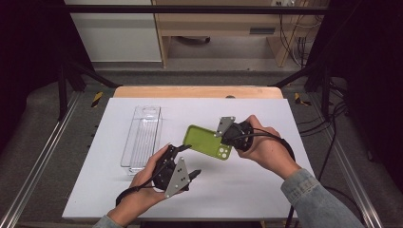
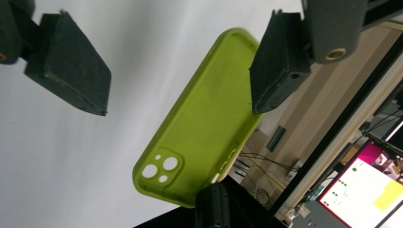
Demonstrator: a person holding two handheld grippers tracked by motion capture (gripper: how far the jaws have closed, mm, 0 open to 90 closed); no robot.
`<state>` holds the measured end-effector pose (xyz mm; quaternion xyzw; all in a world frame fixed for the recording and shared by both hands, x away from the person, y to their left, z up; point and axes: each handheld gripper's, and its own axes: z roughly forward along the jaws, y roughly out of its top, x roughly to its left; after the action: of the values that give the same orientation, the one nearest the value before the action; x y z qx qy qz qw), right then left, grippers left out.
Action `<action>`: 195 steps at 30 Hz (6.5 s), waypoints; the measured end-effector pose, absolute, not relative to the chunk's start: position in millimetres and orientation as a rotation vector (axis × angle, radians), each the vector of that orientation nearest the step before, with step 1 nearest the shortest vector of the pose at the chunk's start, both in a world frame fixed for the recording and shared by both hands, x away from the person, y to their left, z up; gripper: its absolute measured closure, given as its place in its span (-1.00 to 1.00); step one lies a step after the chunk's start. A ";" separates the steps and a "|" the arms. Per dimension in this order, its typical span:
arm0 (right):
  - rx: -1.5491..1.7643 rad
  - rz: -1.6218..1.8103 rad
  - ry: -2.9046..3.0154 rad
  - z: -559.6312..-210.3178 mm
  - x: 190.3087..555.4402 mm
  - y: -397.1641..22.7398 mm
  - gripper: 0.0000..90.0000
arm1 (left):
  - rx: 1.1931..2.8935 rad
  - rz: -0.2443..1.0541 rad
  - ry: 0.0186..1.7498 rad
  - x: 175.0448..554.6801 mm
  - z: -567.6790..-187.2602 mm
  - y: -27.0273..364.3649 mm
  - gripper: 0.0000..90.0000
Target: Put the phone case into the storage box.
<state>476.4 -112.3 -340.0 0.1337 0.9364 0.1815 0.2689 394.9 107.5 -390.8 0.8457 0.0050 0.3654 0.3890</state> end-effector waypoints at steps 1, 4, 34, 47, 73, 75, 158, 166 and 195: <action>0.360 0.492 2.520 -339.7 475.9 -111.4 0.97 | 2.151 0.935 0.007 395.2 -391.2 105.2 -0.49; 0.353 0.497 2.517 -338.9 474.6 -109.5 0.97 | 2.166 0.942 -0.024 395.6 -391.2 98.7 -0.43; 0.276 0.516 2.517 -339.7 461.8 -93.2 0.97 | 2.264 0.995 -0.254 390.8 -403.4 62.4 0.31; 0.247 0.514 2.537 -342.6 459.3 -87.6 0.97 | 2.333 1.045 -0.336 391.3 -408.9 60.9 0.49; 0.167 0.549 2.536 -338.1 454.7 -83.3 0.96 | 2.325 1.156 -0.423 377.4 -413.5 55.6 0.87; 0.162 0.554 2.539 -337.4 454.3 -83.1 0.94 | 2.325 1.155 -0.416 377.2 -413.8 55.5 0.88; 0.884 1.273 1.927 -460.5 416.5 -227.7 -0.84 | 2.034 1.093 0.079 414.9 -357.1 94.9 0.95; 0.918 1.301 1.894 -469.3 413.7 -237.7 -0.84 | 1.999 1.071 0.191 427.9 -343.1 104.7 0.95; 0.936 1.352 1.893 -477.2 411.3 -232.4 -0.92 | 1.831 1.053 0.405 446.7 -316.6 127.1 0.95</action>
<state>411.3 -232.4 -477.2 0.3547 0.7174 0.5122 0.3117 446.7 127.1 -316.6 0.7489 0.1656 0.4307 0.4757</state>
